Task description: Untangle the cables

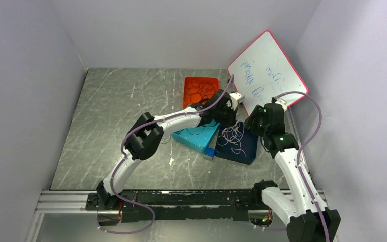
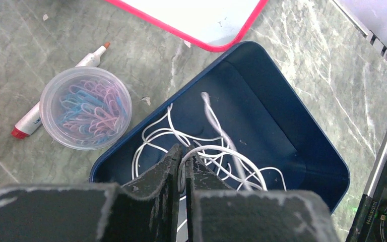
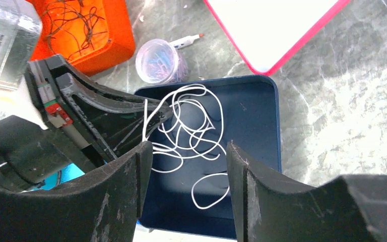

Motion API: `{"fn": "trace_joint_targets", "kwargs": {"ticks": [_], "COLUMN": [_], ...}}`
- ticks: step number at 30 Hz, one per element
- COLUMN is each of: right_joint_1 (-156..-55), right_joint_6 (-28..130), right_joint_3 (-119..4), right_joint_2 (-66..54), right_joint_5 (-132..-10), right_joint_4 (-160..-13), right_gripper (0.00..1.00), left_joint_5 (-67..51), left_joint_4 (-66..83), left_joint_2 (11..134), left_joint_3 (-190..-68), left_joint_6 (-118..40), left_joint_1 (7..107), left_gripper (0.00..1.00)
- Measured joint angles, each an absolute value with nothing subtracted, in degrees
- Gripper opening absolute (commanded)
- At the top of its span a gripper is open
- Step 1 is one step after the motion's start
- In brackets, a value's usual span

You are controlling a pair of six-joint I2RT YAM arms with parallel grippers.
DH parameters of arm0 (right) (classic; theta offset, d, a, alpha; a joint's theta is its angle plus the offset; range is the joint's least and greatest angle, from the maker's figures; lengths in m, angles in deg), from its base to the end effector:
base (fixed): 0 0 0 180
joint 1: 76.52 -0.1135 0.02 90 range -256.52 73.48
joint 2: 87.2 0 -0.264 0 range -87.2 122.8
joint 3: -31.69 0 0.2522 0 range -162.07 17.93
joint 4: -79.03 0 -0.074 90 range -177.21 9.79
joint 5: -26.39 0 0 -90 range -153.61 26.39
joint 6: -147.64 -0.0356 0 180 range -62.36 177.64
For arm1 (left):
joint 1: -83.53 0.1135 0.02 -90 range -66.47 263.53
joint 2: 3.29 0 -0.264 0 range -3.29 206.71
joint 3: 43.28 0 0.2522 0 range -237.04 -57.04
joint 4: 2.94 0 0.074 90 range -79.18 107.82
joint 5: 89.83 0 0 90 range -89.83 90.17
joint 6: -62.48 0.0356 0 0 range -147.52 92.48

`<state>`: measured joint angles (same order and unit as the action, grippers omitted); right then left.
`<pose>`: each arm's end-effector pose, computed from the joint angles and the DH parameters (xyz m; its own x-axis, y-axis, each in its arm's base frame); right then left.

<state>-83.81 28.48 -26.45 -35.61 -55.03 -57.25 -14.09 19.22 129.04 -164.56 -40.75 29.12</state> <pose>0.1927 0.0193 0.2832 -0.5270 0.4183 -0.7398 0.2854 0.9070 0.3095 0.3049 -0.4410 0.2009 -0.5181 0.3428 -0.7836 0.8110 0.4879 -0.3228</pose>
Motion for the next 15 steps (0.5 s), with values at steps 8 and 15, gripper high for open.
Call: {"fn": "trace_joint_targets", "kwargs": {"ticks": [8, 15], "right_joint_1": [-83.7, -83.7], "right_joint_6": [28.3, 26.4], "right_joint_3": [-25.6, -24.2], "right_joint_2": [-36.4, -33.4], "right_joint_5": [-59.5, -63.0], "right_joint_4": [-61.3, -67.0], "right_gripper": [0.60, 0.59], "left_joint_5": [-13.3, -13.3], "left_joint_4": [19.4, 19.4], "left_joint_2": [129.0, 129.0], "left_joint_3": [-164.6, -164.5], "left_joint_6": [-40.8, -40.5], "left_joint_1": [29.1, 29.1], "left_gripper": [0.13, 0.13]}}
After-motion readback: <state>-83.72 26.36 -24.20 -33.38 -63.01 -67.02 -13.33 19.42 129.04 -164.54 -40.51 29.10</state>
